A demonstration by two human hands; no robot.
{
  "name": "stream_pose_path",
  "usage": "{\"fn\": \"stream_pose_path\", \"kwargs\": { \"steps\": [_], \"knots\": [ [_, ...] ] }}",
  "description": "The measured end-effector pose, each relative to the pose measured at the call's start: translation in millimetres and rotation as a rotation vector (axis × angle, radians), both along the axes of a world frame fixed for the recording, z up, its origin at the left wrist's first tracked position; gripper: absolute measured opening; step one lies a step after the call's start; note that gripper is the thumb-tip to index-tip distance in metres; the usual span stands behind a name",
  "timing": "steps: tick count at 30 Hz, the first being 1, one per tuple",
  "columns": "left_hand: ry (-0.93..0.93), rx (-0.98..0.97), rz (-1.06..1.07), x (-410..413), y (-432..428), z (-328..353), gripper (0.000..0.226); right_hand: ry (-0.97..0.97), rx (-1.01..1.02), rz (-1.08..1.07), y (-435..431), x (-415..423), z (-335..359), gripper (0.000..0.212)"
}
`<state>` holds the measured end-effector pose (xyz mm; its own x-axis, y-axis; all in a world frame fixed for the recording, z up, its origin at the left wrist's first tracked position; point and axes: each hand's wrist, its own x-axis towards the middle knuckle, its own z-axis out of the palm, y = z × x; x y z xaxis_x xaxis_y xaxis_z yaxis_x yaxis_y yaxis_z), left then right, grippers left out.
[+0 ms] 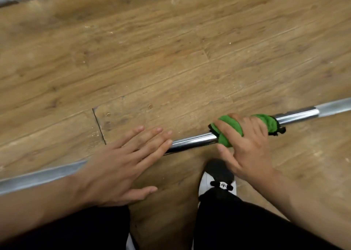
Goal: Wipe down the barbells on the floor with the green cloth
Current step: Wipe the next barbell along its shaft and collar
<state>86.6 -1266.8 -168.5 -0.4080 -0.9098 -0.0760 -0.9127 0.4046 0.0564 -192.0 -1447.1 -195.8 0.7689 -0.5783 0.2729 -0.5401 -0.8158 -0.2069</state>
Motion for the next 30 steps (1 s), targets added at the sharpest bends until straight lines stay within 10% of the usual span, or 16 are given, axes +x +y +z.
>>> {"fn": "stream_pose_path", "kwargs": {
  "steps": [6, 15, 25, 30],
  "knots": [
    [0.017, -0.022, -0.083, -6, 2, -4, 0.096, -0.099, 0.080, -0.447, -13, -31, 6, 0.065],
    [-0.011, -0.061, -0.084, -20, 16, -6, 0.089, -0.036, -0.011, 0.175, 53, 28, 4, 0.057],
    [-0.008, -0.043, -0.071, -16, 11, -7, 0.087, -0.163, 0.011, -0.406, -11, -52, -5, 0.071],
    [0.007, -0.048, -0.054, -11, 4, -7, 0.084, -0.111, 0.070, -0.084, 62, 31, -4, 0.068]
  ]
}}
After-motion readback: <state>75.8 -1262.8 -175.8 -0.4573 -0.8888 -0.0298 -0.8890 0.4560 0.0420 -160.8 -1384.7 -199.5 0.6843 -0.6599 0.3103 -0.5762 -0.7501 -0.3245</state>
